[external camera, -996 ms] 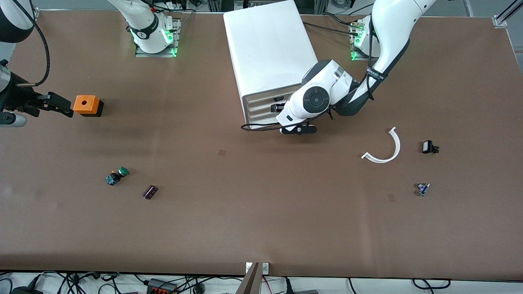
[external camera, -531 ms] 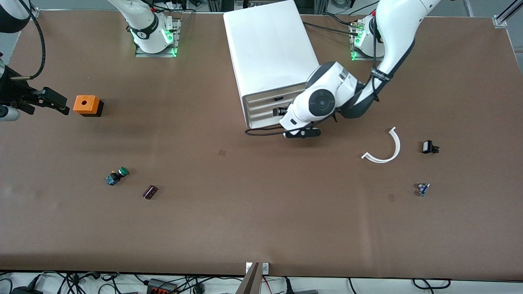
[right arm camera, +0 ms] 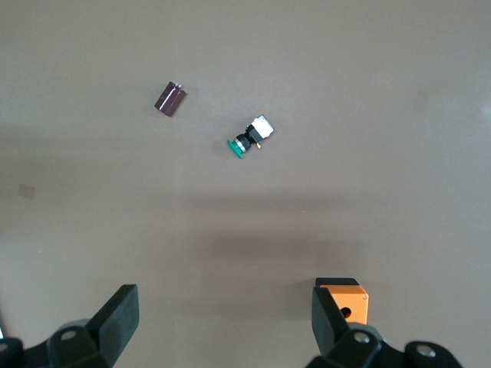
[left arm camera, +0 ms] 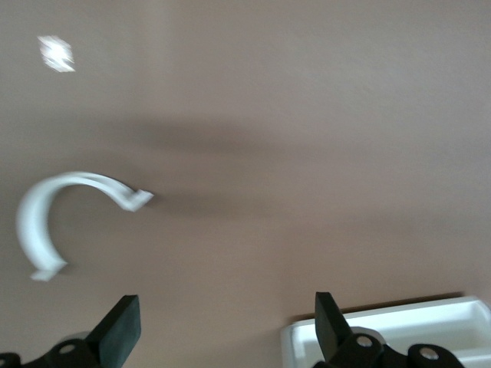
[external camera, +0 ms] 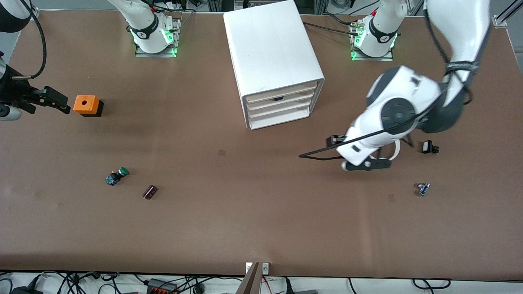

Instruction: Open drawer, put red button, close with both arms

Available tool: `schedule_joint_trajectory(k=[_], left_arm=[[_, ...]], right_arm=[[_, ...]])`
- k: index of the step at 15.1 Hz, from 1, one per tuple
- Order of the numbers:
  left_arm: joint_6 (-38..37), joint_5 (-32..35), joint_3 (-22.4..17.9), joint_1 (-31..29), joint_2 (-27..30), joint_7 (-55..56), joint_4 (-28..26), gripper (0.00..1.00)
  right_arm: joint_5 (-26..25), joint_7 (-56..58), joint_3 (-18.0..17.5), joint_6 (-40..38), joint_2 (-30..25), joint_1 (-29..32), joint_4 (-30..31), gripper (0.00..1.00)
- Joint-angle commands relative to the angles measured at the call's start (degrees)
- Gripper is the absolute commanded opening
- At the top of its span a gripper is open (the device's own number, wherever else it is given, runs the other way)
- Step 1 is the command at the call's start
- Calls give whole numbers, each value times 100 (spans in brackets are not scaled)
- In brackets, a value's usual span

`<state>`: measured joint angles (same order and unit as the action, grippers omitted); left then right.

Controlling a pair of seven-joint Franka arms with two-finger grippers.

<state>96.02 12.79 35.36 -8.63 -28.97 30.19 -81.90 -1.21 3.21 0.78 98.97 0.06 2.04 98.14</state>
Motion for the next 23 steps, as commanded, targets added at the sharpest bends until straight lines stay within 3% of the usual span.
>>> schedule_joint_trajectory(k=[1, 4, 6, 8, 10, 13, 16, 23], left_arm=[[-1091, 66, 59, -585, 6, -1501, 937, 100], [-1402, -179, -37, -991, 416, -2497, 967, 100], [-1420, -486, -1077, -582, 1057, -2973, 608, 100], [-1315, -1319, -2387, 86, 1734, -3482, -94, 100], [-852, -1446, -3400, 904, 2402, -3713, -902, 100], [-191, -1446, -3457, 959, 3037, -3608, -1722, 100], [442, -1411, -3457, 986, 3082, -3625, -1794, 100], [373, -1104, -3413, 986, 2959, -3608, -1583, 100]], right_arm=[[-2, -5, -7, -18, -76, -10, 21, 100], [-20, 21, -16, -45, -94, -10, 3, 100], [-20, 4, -16, -167, -94, -10, -15, 100], [-3, -5, -7, -168, -94, -10, -15, 100], [-2, -5, -7, -142, -94, -10, -6, 100], [-2, -14, -7, -132, -102, -10, 3, 100], [-2, -67, -7, -133, -146, -10, 38, 100], [-11, -67, -7, -150, -146, -10, 47, 100]])
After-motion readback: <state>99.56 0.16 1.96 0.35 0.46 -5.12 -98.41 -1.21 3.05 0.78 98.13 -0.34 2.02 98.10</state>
